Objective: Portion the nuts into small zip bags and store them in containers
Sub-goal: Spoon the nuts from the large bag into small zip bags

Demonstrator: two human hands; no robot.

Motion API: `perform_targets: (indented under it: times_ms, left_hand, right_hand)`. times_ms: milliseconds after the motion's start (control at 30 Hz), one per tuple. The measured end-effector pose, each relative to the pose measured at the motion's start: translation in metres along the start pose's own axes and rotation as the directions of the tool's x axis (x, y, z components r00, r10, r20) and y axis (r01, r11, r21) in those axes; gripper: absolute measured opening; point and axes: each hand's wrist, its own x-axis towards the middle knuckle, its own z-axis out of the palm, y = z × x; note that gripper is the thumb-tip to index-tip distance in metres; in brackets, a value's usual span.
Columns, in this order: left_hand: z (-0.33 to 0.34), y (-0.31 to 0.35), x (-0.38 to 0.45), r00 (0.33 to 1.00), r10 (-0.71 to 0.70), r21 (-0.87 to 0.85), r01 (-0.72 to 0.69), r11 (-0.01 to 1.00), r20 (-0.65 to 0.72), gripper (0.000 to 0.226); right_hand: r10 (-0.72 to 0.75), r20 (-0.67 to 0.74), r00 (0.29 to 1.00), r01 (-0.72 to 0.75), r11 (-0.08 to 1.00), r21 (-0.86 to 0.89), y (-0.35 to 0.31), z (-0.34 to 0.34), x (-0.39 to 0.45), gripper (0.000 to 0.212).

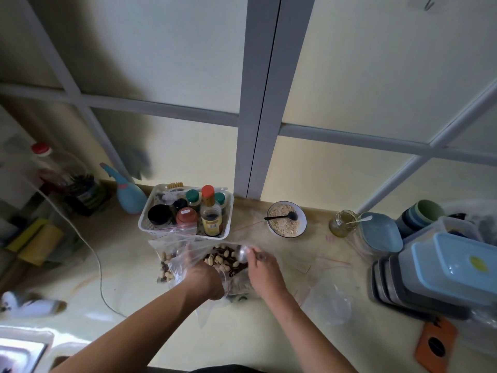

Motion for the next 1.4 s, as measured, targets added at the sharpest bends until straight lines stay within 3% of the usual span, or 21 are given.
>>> perform_targets:
  times_ms: [67, 200, 300, 433, 533, 633, 700, 733, 800, 900, 1000, 1100, 1133, 1200, 1267, 1400]
  left_hand:
    - [0.002, -0.001, 0.001, 1.0, -0.019, -0.049, 0.02, 0.999, 0.01, 0.051]
    - [-0.008, 0.006, -0.008, 0.998, -0.019, -0.062, 0.016, 0.998, -0.052, 0.048]
    - [-0.018, 0.014, -0.02, 0.993, -0.036, -0.05, 0.03, 0.998, -0.115, 0.051]
    - [-0.035, 0.026, -0.028, 0.96, -0.178, 0.113, 0.205, 0.972, -0.214, 0.06]
    - [-0.039, 0.032, -0.027, 0.93, -0.232, 0.101, 0.27, 0.958, -0.284, 0.054]
    - [-0.043, 0.038, -0.037, 0.914, -0.197, 0.141, 0.26, 0.955, -0.354, 0.046]
    - [-0.044, 0.044, -0.043, 0.902, -0.167, 0.173, 0.253, 0.952, -0.397, 0.044]
    - [-0.045, 0.047, -0.045, 0.898, -0.166, 0.169, 0.253, 0.953, -0.408, 0.044]
    - [-0.048, 0.052, -0.046, 0.886, -0.18, 0.136, 0.261, 0.956, -0.428, 0.042]
    - [-0.055, 0.057, -0.051, 0.868, -0.198, 0.104, 0.273, 0.956, -0.455, 0.041]
    - [-0.056, 0.056, -0.046, 0.863, -0.228, 0.032, 0.271, 0.962, -0.451, 0.042]
    - [-0.046, 0.052, -0.026, 0.862, -0.313, -0.116, 0.291, 0.95, -0.399, 0.052]
    - [-0.042, 0.051, -0.02, 0.874, -0.333, -0.149, 0.299, 0.943, -0.353, 0.055]
    - [-0.036, 0.053, -0.012, 0.888, -0.363, -0.134, 0.338, 0.932, -0.282, 0.055]
    - [-0.031, 0.056, -0.007, 0.912, -0.326, -0.086, 0.314, 0.945, -0.251, 0.045]
    - [-0.013, 0.058, 0.009, 0.978, -0.12, -0.134, 0.098, 0.986, -0.171, 0.046]
  right_hand:
    - [0.034, -0.079, 0.996, -0.044, 0.99, -0.133, 0.017, 0.006, 0.003, 0.023]
    - [0.212, -0.121, 0.97, -0.227, 0.966, -0.122, 0.03, 0.008, 0.006, 0.019]
    - [0.219, -0.133, 0.967, -0.229, 0.971, -0.067, 0.033, 0.004, 0.01, 0.021]
    - [0.167, -0.158, 0.973, -0.177, 0.983, -0.049, 0.033, 0.004, 0.012, 0.037]
    - [0.222, -0.144, 0.964, -0.234, 0.969, -0.073, 0.031, 0.007, 0.006, 0.031]
    - [0.178, -0.105, 0.978, -0.2, 0.941, -0.273, 0.034, 0.021, 0.004, 0.034]
    - [0.067, -0.127, 0.99, -0.106, 0.937, -0.334, 0.038, 0.025, 0.006, 0.017]
    - [0.004, -0.068, 0.998, -0.025, 0.95, -0.311, 0.033, 0.02, 0.003, 0.018]
    - [-0.088, 0.007, 0.996, 0.088, 0.982, -0.167, 0.034, 0.017, 0.001, 0.041]
    - [-0.069, 0.065, 0.996, 0.076, 0.99, -0.121, 0.038, 0.019, 0.001, 0.057]
    - [-0.026, 0.03, 0.999, 0.026, 0.999, -0.023, 0.041, 0.017, 0.001, 0.048]
    - [0.072, 0.022, 0.997, -0.075, 0.977, 0.2, 0.038, 0.007, 0.002, 0.025]
    - [0.103, 0.028, 0.994, -0.107, 0.97, 0.22, 0.036, 0.004, 0.001, 0.034]
    - [0.029, -0.016, 0.999, -0.026, 0.991, 0.13, 0.04, 0.006, 0.002, 0.045]
    - [-0.048, -0.007, 0.999, 0.049, 0.995, 0.085, 0.044, 0.007, 0.003, 0.04]
    - [-0.086, 0.065, 0.994, 0.086, 0.996, 0.001, 0.038, -0.001, 0.003, 0.019]
